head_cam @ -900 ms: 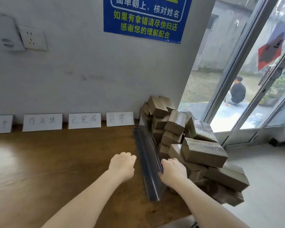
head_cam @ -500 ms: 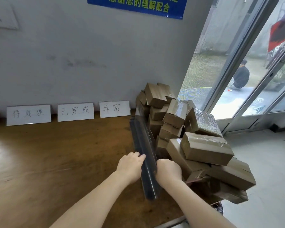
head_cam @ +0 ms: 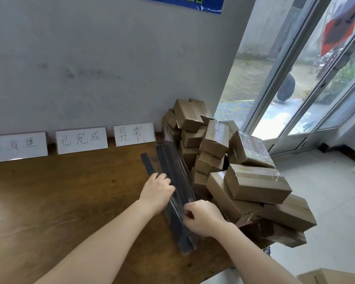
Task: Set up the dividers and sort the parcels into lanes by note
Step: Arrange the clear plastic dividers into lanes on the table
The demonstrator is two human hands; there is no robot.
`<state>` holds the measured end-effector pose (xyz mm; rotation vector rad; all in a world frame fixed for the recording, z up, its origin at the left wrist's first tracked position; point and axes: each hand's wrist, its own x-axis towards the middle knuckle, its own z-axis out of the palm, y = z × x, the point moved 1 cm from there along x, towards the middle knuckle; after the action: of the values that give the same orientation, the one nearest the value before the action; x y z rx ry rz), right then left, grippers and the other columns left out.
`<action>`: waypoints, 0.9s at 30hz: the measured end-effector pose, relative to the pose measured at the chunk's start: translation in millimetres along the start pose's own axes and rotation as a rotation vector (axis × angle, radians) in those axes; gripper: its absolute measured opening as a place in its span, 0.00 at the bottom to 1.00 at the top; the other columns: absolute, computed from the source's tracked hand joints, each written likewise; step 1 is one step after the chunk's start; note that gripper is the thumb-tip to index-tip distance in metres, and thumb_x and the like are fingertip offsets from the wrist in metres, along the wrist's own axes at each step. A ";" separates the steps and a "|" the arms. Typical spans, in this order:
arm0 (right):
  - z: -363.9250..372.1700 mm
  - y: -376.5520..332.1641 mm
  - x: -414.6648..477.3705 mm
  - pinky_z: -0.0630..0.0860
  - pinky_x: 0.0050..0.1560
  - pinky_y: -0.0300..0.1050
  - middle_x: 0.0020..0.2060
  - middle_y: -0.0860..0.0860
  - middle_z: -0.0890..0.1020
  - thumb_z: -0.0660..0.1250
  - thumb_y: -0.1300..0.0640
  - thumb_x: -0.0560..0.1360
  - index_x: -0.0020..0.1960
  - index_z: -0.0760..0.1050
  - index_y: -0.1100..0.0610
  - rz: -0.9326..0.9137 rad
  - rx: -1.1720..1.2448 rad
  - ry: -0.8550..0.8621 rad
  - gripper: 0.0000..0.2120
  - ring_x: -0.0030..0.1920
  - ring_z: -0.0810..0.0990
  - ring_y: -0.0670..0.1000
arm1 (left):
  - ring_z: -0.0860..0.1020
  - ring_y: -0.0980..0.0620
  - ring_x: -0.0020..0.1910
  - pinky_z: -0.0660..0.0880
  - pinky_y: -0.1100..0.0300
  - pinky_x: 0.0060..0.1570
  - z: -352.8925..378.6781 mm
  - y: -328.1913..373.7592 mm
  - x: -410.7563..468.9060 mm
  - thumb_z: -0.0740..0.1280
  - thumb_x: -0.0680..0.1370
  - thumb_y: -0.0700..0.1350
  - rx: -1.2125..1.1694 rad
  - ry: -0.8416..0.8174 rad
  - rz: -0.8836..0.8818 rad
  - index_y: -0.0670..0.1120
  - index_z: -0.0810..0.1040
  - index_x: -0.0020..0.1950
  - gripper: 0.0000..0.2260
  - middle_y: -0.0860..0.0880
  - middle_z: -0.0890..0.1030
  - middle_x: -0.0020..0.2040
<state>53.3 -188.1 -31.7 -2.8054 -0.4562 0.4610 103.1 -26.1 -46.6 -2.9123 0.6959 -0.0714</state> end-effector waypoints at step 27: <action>8.9 -35.1 45.7 0.80 0.46 0.40 0.53 0.48 0.81 0.64 0.53 0.80 0.68 0.68 0.54 0.236 -0.091 0.067 0.18 0.49 0.82 0.49 | 0.78 0.49 0.52 0.70 0.52 0.58 40.3 -146.6 -83.9 0.62 0.81 0.47 -0.122 -0.193 -0.526 0.50 0.79 0.56 0.08 0.51 0.81 0.50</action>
<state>82.1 -138.4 -41.4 -2.9670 -0.1343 0.4001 97.0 146.5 -65.0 -3.0777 -0.1073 0.1991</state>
